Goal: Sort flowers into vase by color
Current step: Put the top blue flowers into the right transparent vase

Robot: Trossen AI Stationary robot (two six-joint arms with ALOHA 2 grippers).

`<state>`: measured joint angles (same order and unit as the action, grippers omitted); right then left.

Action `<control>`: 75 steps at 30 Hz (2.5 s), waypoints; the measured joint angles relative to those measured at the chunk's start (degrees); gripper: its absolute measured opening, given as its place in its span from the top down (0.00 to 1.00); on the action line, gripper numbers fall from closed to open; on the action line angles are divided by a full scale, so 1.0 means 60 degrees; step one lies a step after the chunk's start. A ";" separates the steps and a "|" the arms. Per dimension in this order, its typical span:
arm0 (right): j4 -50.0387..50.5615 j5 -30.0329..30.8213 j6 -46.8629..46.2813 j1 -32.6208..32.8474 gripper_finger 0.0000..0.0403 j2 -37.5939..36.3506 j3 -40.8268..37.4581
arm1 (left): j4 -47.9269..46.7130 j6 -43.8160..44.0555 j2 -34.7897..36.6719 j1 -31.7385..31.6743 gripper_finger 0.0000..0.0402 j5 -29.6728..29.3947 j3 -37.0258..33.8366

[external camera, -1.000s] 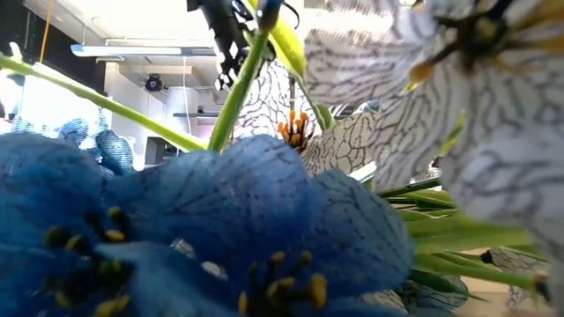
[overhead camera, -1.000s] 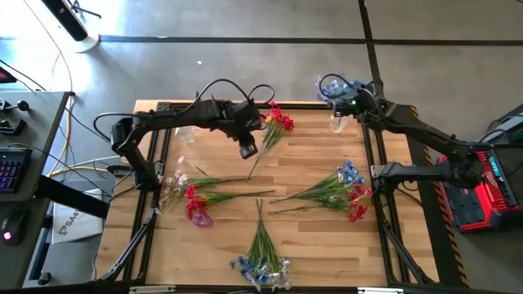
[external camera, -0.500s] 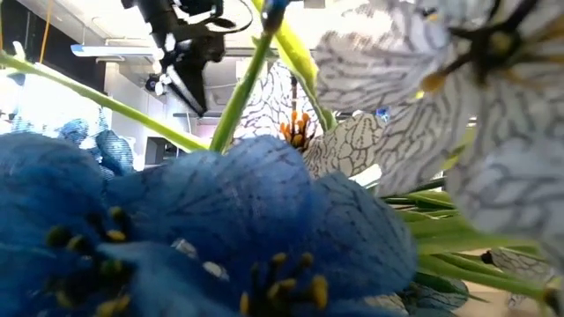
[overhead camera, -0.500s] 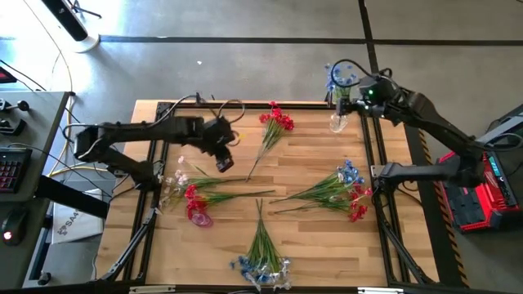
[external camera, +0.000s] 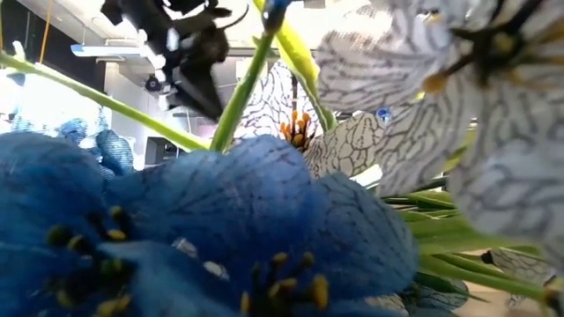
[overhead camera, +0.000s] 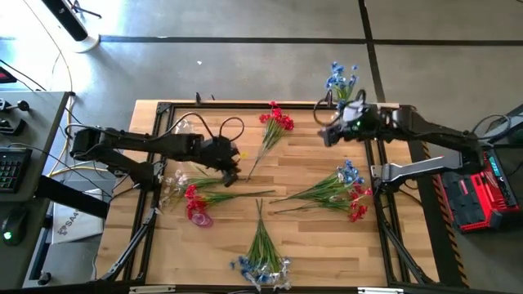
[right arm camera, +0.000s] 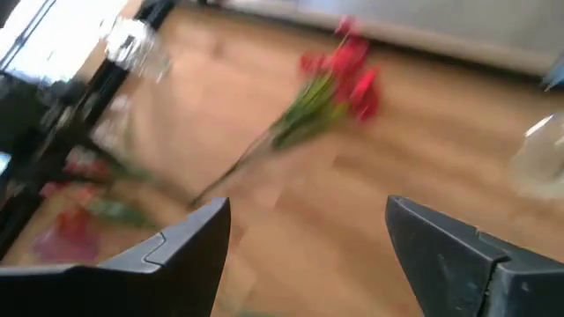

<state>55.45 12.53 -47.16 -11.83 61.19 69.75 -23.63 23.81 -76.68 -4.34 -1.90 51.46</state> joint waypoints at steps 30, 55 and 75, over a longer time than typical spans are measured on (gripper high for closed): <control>0.1590 0.0901 -0.4614 0.4165 0.28 0.0000 -0.0462 | 0.3074 -0.2346 -0.8100 0.0039 0.78 0.1708 0.6382; 0.1725 0.0683 -0.5179 0.4749 0.28 0.0000 -0.0462 | 0.4516 -0.3592 -0.9857 0.0690 0.78 0.0716 0.6696; 0.1797 0.0515 -0.5245 0.4876 0.28 -0.0004 -0.0462 | 0.4231 -0.2815 -0.9599 0.0808 0.83 -0.0100 0.6663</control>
<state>66.23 15.62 -78.63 17.43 61.17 66.98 1.76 6.92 -134.28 0.51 -2.50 91.44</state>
